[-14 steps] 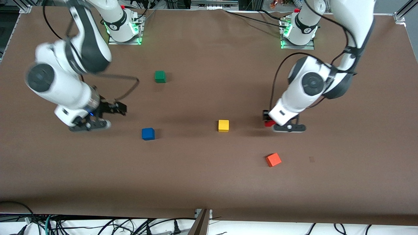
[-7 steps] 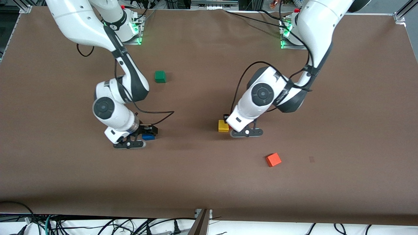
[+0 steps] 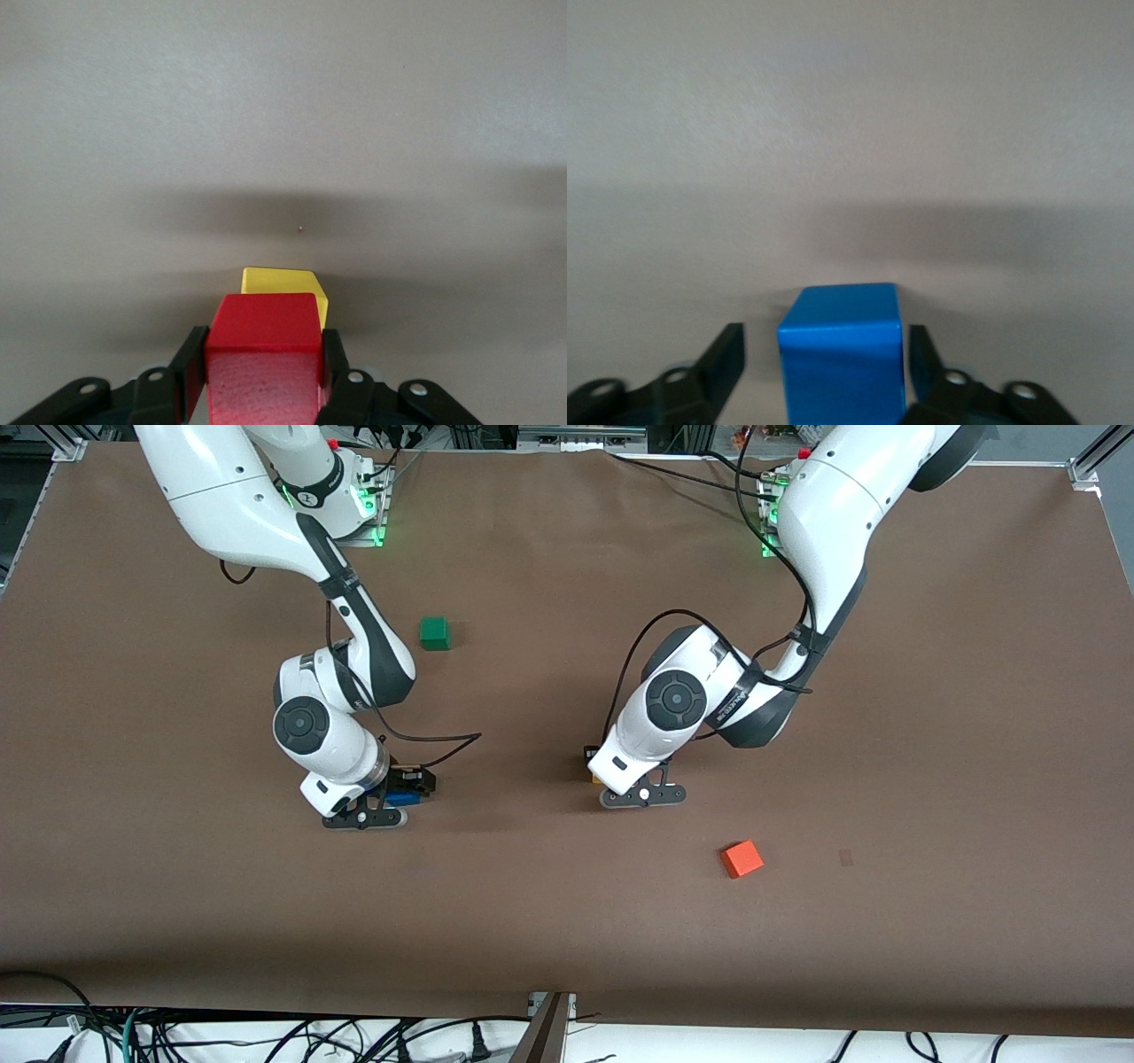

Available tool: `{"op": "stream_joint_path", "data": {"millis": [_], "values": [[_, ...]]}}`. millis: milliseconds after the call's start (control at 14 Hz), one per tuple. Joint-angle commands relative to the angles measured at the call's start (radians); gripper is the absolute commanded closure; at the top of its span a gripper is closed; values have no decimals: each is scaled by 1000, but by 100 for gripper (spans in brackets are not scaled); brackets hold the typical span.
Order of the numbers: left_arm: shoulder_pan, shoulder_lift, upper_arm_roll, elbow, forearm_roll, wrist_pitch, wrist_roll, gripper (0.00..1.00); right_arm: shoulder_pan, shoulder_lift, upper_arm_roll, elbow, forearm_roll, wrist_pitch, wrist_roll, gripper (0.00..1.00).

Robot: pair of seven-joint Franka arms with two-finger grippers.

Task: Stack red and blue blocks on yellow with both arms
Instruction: 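Place the red cube on the yellow cube while the right gripper grasps blue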

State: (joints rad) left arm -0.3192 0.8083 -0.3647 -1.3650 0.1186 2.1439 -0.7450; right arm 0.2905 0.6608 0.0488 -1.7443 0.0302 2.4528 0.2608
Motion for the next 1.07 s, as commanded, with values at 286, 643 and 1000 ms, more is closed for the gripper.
{"op": "stream_joint_path", "data": {"millis": [286,643,1000], "values": [[-34,28,12,58,38,-45,-34,100,36,-64,3,93,13,-183,-11,81],[-34,34,10,60,81,-45,-33,1,73,-52,2,308,11,-416,31,80],[-18,17,9,80,64,-74,-47,0,114,-50,3,327,14,-419,38,79]]}}
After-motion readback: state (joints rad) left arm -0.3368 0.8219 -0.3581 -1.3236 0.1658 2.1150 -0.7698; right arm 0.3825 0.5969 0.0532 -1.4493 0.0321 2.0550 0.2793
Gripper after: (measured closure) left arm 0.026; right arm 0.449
